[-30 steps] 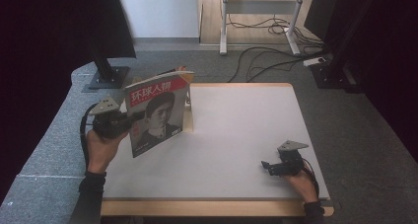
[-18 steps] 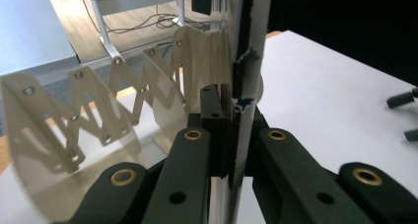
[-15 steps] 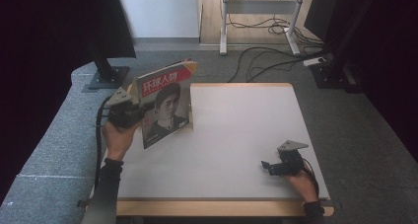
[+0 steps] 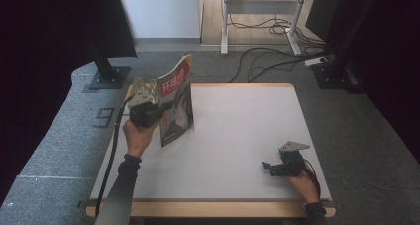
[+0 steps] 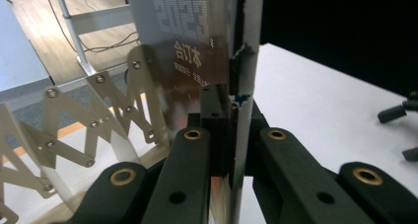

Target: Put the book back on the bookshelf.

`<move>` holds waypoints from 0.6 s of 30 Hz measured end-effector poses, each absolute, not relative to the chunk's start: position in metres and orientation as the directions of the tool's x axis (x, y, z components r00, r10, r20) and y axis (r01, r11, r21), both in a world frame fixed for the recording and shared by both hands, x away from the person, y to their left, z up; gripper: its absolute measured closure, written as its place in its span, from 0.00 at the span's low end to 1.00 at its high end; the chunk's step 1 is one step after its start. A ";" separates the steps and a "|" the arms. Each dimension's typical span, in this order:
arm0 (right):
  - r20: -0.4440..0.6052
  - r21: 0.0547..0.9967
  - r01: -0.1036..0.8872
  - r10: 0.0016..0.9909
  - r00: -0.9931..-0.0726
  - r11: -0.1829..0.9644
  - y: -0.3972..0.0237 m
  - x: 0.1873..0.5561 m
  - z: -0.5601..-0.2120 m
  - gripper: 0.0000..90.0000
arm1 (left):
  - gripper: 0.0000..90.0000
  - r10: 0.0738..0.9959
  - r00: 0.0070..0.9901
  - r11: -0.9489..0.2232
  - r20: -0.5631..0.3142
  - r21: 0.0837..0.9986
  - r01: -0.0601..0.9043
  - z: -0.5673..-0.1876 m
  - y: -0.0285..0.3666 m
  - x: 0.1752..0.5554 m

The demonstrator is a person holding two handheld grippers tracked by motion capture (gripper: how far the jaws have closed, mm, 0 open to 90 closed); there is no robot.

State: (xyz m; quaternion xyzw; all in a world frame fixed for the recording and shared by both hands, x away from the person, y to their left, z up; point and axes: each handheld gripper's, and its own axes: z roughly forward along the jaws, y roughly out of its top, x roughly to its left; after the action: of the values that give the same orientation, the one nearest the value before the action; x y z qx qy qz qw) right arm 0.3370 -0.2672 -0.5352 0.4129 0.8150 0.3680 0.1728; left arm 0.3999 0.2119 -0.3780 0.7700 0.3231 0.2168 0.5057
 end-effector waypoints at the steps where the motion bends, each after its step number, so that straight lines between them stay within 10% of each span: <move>1: 0.021 0.742 0.546 0.800 -0.599 0.389 -0.267 0.337 -0.535 0.10 | 0.97 0.713 0.701 -0.294 0.017 0.915 0.277 -0.378 0.211 0.399; 18: 0.013 0.738 0.546 0.800 -0.600 0.397 -0.266 0.337 -0.535 0.09 | 0.93 0.654 0.757 -0.429 0.004 0.825 0.367 -0.387 0.206 0.380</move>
State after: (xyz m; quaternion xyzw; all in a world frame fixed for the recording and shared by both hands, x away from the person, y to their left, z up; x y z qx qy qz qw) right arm 0.3365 -0.2660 -0.5352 0.4118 0.8172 0.3633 0.1749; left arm 0.3796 0.2058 -0.3871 0.8292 0.3077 0.1644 0.4366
